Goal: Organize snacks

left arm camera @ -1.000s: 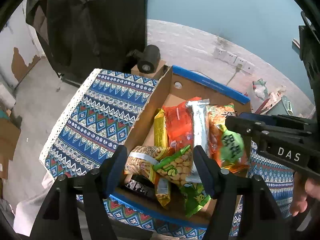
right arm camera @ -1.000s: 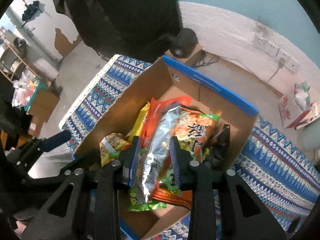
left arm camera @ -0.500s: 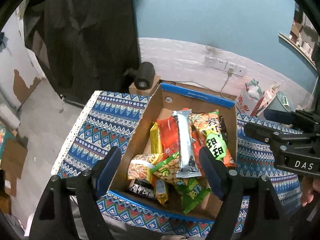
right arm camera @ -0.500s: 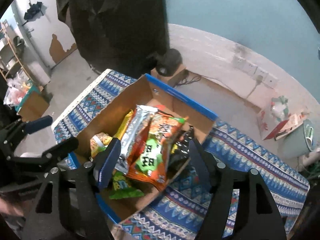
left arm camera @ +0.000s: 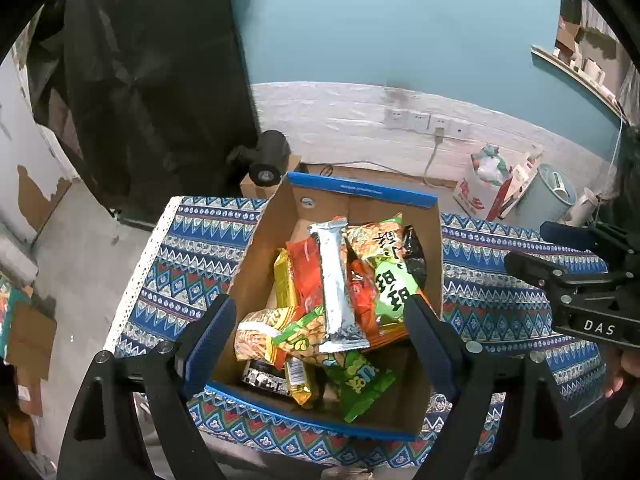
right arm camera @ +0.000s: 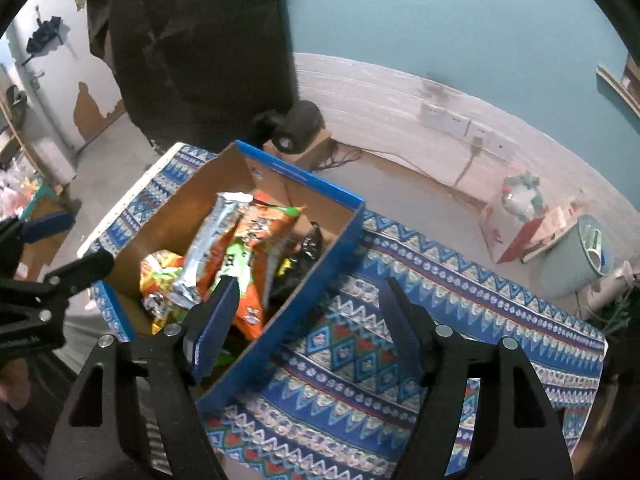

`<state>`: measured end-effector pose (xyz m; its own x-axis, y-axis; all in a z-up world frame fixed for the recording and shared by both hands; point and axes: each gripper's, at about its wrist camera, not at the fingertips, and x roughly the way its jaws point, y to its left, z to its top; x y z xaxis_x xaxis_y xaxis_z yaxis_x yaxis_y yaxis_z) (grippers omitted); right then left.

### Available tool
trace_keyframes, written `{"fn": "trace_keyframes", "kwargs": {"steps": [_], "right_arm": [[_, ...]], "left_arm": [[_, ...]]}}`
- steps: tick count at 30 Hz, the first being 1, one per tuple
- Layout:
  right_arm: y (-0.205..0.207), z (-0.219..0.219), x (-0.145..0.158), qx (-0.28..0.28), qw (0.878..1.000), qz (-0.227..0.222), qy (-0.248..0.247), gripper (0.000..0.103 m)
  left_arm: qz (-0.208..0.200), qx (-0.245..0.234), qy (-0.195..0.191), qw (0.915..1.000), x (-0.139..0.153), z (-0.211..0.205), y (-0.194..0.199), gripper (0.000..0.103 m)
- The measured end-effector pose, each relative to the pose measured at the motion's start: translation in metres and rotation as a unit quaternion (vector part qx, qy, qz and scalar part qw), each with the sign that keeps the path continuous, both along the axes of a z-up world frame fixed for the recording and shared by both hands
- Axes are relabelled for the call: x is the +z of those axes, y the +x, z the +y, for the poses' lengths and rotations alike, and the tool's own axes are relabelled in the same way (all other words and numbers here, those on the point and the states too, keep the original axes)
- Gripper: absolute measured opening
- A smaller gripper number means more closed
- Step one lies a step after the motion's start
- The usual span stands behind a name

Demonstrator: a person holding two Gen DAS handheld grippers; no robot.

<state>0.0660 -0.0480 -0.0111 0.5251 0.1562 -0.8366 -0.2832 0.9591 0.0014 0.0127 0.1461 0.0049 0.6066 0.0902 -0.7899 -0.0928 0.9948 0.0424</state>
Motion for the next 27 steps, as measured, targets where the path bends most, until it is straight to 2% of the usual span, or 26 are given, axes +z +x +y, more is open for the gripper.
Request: {"fn": "trace_keyframes", "kwargs": {"steps": [5, 13, 27], "right_arm": [[0.001, -0.010, -0.003, -0.005, 1.000, 0.000, -0.003, 0.071], [-0.001, -0.019, -0.009, -0.008, 1.000, 0.011, 0.004, 0.071], [-0.004, -0.018, -0.010, -0.006, 1.000, 0.011, -0.003, 0.071]], "left_arm": [[-0.001, -0.002, 0.013, 0.9999, -0.001, -0.007, 0.002, 0.093], [0.016, -0.001, 0.024, 0.9996, -0.008, -0.011, 0.007, 0.093], [0.007, -0.010, 0.046, 0.9989, -0.007, -0.018, 0.004, 0.095]]}}
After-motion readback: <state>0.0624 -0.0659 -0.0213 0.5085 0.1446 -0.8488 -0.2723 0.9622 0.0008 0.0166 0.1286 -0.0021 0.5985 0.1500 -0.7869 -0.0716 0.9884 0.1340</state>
